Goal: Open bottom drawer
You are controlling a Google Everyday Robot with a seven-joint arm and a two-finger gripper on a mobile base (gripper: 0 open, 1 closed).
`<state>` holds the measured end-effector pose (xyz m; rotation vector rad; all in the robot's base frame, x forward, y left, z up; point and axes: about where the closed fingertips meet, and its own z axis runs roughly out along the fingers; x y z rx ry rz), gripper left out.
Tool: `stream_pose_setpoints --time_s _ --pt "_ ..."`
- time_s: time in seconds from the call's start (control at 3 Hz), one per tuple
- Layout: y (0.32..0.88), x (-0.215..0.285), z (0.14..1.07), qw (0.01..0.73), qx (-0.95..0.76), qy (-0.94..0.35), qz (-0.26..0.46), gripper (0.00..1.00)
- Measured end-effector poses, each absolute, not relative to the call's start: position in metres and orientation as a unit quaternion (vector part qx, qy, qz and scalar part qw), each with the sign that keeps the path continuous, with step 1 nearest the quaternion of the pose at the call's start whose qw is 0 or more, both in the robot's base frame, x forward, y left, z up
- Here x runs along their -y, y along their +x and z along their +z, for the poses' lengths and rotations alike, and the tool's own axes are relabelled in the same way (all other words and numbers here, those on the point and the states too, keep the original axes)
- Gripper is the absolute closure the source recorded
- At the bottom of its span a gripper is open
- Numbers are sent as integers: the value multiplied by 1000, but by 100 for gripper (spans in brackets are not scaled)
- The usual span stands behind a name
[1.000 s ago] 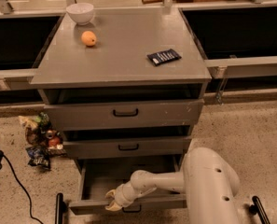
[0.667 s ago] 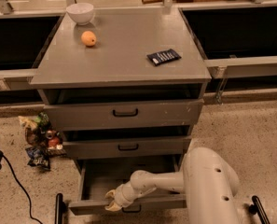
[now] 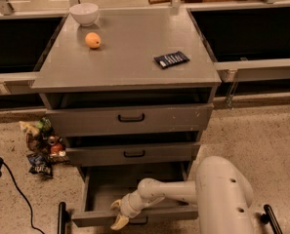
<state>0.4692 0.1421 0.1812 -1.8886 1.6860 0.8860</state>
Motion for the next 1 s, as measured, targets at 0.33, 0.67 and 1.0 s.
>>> stream_pose_setpoints --time_s 0.33,0.67,1.0 --pt "457 -137 217 261 -575 -701 330 0" --pt "441 -122 270 303 -537 -717 325 0" --pt "429 -110 319 318 -505 -734 324 0"
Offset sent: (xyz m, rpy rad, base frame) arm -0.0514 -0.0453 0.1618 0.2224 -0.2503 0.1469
